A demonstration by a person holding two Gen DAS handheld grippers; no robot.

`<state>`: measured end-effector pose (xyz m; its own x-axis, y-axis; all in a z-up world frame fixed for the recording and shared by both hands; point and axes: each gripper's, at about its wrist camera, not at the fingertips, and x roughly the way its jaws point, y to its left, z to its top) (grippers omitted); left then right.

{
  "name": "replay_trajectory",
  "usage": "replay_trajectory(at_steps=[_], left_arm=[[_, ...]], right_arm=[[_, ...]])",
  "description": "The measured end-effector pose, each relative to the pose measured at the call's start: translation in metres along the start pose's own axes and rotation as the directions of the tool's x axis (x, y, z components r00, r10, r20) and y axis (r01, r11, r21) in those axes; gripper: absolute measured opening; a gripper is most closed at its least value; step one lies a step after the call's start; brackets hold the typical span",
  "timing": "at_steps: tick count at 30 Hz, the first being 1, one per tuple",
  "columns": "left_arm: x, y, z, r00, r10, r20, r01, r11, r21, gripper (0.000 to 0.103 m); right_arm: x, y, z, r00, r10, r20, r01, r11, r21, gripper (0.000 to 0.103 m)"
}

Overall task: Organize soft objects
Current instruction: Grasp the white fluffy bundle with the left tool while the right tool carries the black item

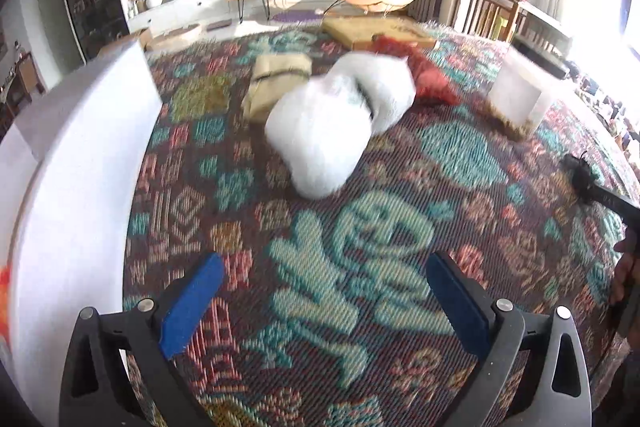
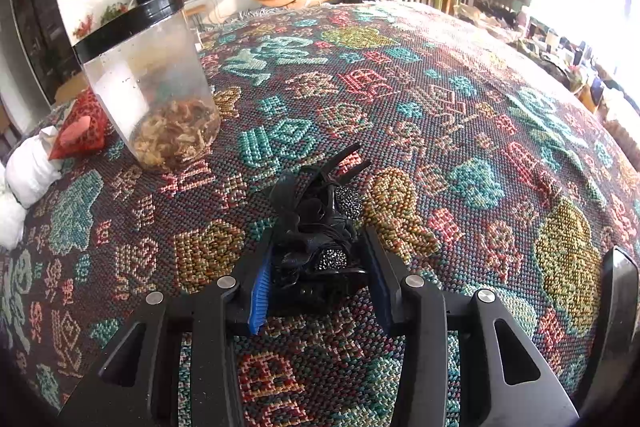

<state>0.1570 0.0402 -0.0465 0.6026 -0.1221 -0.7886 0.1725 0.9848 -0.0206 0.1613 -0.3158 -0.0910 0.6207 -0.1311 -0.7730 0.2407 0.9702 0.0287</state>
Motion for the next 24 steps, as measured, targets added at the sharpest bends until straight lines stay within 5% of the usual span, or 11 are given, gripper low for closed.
replay_trajectory(at_steps=[6,10,11,12,14,18,24], left_arm=[[0.060,-0.031,0.070,0.992,0.116,-0.057,-0.093,0.947,0.308,0.101],[0.111,-0.023,0.087,0.971,0.193,-0.142,-0.139,0.937,0.321,0.101],[0.118,-0.018,0.085,0.972,0.155,-0.174,-0.100,0.952,0.288,0.091],[0.117,-0.013,0.085,0.980,0.064,-0.187,-0.019,0.972,0.232,0.065],[0.107,-0.007,0.082,0.984,0.023,-0.177,0.007,0.986,0.169,0.050],[0.063,-0.012,0.062,0.977,-0.130,-0.167,0.146,0.986,0.084,0.046],[-0.036,-0.002,0.011,0.942,-0.320,-0.106,0.319,0.947,-0.028,0.046]], right_arm=[[0.000,-0.002,0.000,1.000,0.006,0.001,-0.006,1.000,0.004,0.044],[0.001,-0.005,-0.001,1.000,0.019,0.003,-0.019,1.000,0.015,0.044],[0.001,-0.006,-0.001,1.000,0.022,0.003,-0.022,1.000,0.017,0.044],[0.001,-0.006,-0.001,1.000,0.025,0.004,-0.025,1.000,0.019,0.044],[0.002,-0.008,-0.001,1.000,0.030,0.004,-0.030,0.999,0.020,0.045],[-0.001,-0.026,-0.001,0.992,0.127,0.017,-0.128,0.988,0.092,0.043],[-0.051,-0.030,-0.008,0.927,0.373,0.032,-0.370,0.902,0.220,0.043]])
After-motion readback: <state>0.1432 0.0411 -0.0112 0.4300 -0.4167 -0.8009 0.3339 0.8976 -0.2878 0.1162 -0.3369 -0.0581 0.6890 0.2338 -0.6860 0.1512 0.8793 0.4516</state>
